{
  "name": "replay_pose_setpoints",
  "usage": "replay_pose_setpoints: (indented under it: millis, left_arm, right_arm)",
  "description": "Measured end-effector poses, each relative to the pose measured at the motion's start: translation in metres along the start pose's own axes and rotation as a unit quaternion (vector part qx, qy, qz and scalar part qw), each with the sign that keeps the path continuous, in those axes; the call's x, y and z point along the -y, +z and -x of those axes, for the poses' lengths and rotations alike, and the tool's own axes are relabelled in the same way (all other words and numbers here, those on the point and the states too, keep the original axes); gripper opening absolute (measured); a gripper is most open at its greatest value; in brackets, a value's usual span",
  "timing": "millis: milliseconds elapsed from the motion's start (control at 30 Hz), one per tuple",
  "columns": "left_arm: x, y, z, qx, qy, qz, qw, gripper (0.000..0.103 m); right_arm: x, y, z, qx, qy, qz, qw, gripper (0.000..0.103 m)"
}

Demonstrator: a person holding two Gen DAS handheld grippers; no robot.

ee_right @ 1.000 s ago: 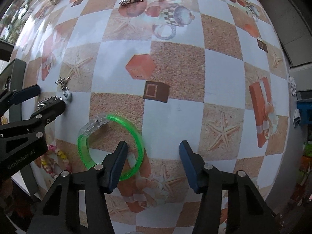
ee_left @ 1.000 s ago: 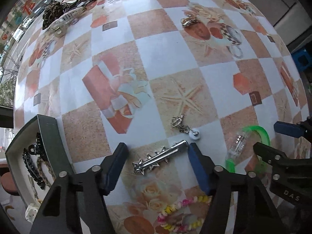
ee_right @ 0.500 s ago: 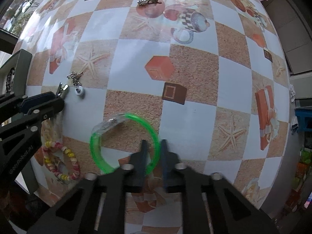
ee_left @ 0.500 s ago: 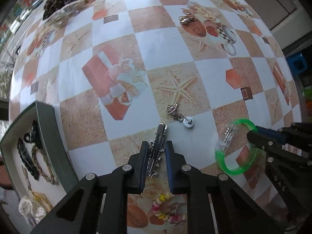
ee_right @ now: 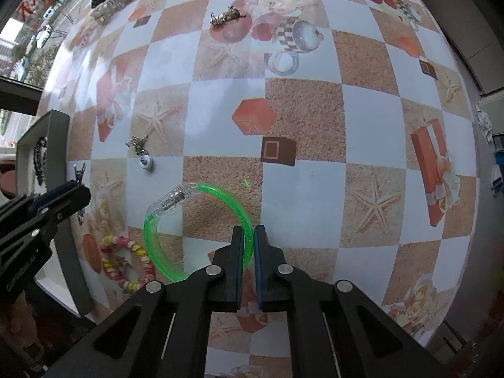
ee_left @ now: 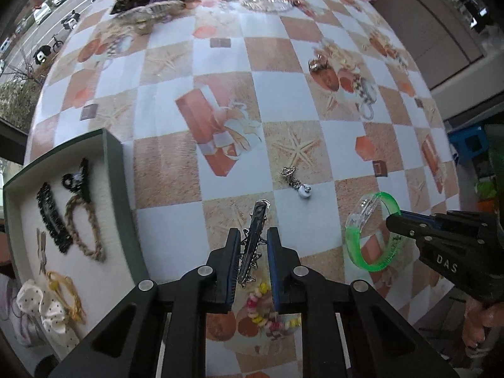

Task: Organize jewelry
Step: 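Carry barrette and green bangle into the white tray and open both tools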

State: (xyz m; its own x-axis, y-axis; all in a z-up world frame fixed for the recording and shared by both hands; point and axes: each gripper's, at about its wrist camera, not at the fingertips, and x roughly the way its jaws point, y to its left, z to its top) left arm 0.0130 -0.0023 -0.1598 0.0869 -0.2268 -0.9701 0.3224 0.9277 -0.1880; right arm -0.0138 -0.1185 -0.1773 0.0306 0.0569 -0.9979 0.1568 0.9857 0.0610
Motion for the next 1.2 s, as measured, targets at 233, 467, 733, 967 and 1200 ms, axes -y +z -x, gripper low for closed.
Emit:
replay_pose_setpoints:
  millis: [233, 467, 733, 967, 1200]
  left_arm:
    - [-0.018, -0.003, 0.028, 0.023, -0.011, 0.023, 0.9994, 0.021]
    - [-0.043, -0.019, 0.051, 0.050, -0.012, 0.059, 0.9970, 0.021]
    - [-0.087, -0.053, 0.069, 0.066, -0.001, 0.115, 0.9912, 0.021]
    - [-0.130, -0.096, 0.077, 0.069, 0.017, 0.175, 0.9821, 0.021]
    - [-0.161, -0.135, 0.077, 0.064, 0.032, 0.225, 0.9716, 0.021]
  right_arm:
    - [-0.020, 0.009, 0.020, 0.007, 0.013, 0.004, 1.000, 0.007]
    - [-0.044, 0.021, 0.027, 0.018, 0.023, 0.043, 0.999, 0.007]
    - [-0.092, 0.016, 0.044, 0.023, 0.040, 0.111, 0.993, 0.007]
    - [-0.148, 0.005, 0.041, 0.017, 0.052, 0.176, 0.983, 0.007]
    - [-0.201, -0.010, 0.032, 0.007, 0.056, 0.235, 0.970, 0.007]
